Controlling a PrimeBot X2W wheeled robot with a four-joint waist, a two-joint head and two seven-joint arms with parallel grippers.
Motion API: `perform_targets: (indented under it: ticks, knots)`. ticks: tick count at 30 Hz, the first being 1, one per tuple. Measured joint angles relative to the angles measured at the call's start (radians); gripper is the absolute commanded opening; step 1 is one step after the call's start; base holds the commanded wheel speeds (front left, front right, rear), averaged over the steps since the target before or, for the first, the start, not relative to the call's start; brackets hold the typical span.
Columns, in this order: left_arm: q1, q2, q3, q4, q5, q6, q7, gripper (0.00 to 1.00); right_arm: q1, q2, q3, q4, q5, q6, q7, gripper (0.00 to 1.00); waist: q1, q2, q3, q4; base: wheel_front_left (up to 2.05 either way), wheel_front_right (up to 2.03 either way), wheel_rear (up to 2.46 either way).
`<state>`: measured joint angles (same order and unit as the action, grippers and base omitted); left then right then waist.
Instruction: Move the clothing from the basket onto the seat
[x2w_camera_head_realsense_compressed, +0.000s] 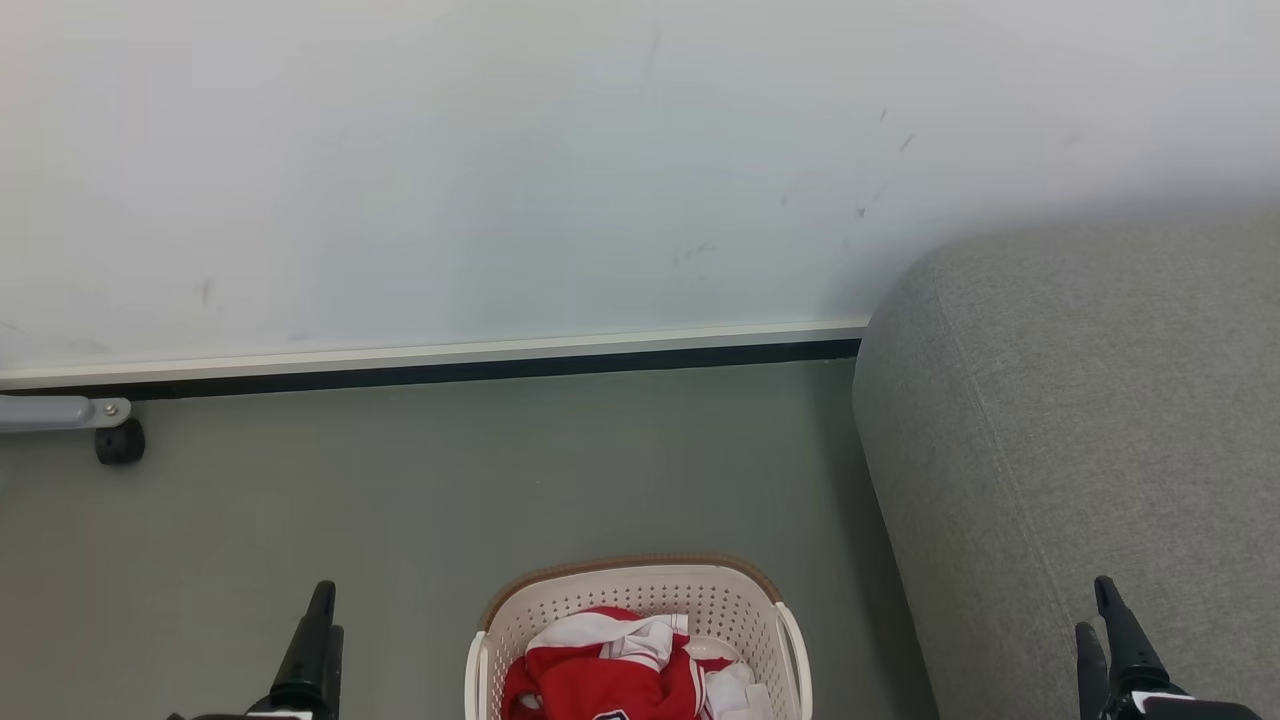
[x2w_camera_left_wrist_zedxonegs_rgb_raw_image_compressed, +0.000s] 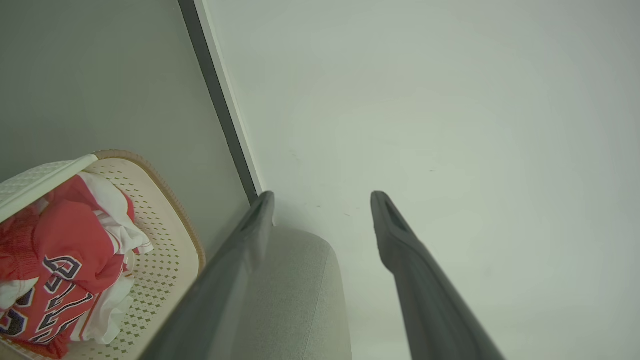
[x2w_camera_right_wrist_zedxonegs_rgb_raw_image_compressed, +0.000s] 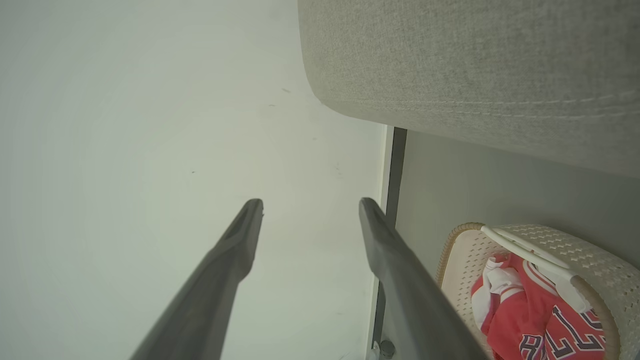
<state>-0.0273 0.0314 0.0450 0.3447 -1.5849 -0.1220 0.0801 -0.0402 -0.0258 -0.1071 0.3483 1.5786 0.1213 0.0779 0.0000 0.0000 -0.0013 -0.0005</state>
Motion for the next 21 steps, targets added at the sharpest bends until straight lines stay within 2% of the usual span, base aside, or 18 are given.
perform_targets:
  ticks: [9, 21]
  knots:
    - [-0.006, 0.0, -0.024, -0.016, 0.068, 0.017, -0.03, 1.0, 0.0, 0.0, 0.019, -0.022, -0.085, -0.025, -0.028, 1.0, 0.0, 0.0, -0.003, -0.001, 0.0, 0.0, 0.0]
    - [-0.016, 0.007, -0.068, -0.042, 0.26, 0.061, -0.074, 1.0, 0.004, -0.001, 0.059, -0.063, -0.269, -0.061, -0.072, 1.0, 0.0, 0.0, -0.005, -0.002, 0.0, 0.0, 0.0]
